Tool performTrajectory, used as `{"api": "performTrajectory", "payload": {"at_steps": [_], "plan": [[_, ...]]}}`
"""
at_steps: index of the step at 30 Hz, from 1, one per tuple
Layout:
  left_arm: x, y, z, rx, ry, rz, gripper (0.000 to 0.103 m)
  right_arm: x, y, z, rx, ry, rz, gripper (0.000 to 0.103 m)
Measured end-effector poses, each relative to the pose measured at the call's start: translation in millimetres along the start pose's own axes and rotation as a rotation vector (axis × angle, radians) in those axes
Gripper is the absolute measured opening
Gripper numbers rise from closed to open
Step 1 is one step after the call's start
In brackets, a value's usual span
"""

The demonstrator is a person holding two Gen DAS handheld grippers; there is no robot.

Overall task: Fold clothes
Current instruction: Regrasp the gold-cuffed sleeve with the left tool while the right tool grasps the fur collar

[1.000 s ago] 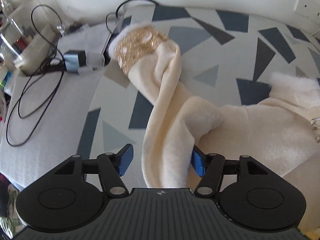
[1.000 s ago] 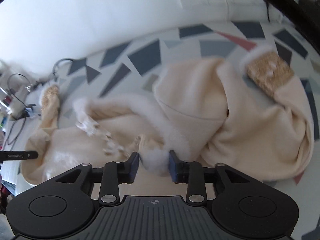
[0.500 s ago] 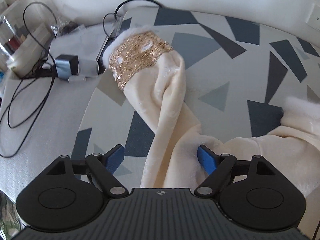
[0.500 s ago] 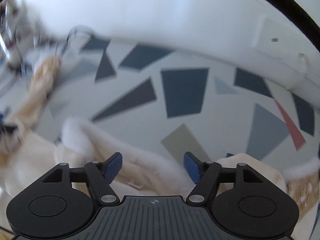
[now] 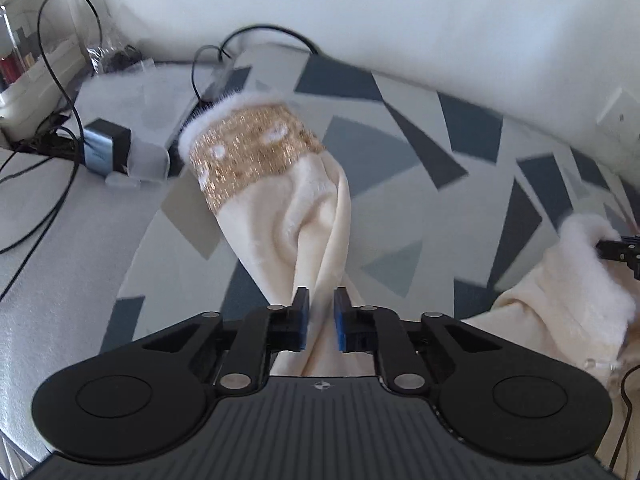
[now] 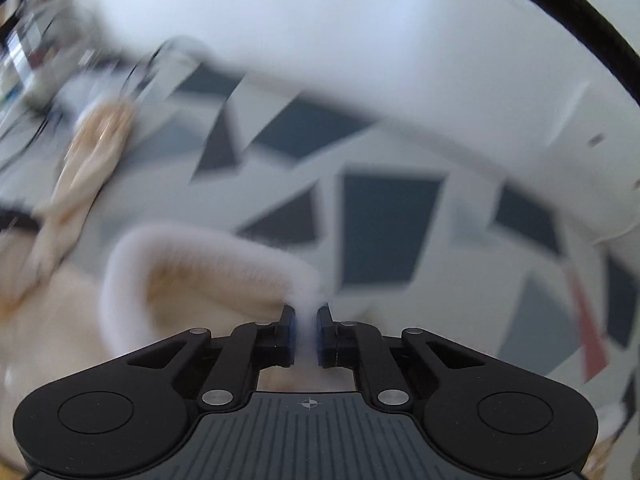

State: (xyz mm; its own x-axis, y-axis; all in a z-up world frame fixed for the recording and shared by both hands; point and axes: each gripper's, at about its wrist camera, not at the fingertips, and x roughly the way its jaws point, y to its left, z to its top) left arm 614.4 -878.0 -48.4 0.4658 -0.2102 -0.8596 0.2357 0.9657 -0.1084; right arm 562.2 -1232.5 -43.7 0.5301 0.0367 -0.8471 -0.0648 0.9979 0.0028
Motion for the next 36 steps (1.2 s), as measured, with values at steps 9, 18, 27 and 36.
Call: {"api": "performTrajectory", "payload": {"at_steps": [9,18,27,36], "plan": [[-8,36,76,-0.223,-0.184,0.092,0.028,18,-49,66,0.237,-0.164,-0.276,0.037],[60,7,23,-0.204,0.21,-0.065,0.072,23,-67,37,0.418,-0.113,0.041,0.044],[73,-17,9,-0.199,0.253,-0.072,0.067,74,-30,52,0.374,-0.008,0.116,0.053],[42,7,40,-0.3,0.013,0.0,0.007,85,-7,78,0.268,-0.065,0.098,0.009]]}}
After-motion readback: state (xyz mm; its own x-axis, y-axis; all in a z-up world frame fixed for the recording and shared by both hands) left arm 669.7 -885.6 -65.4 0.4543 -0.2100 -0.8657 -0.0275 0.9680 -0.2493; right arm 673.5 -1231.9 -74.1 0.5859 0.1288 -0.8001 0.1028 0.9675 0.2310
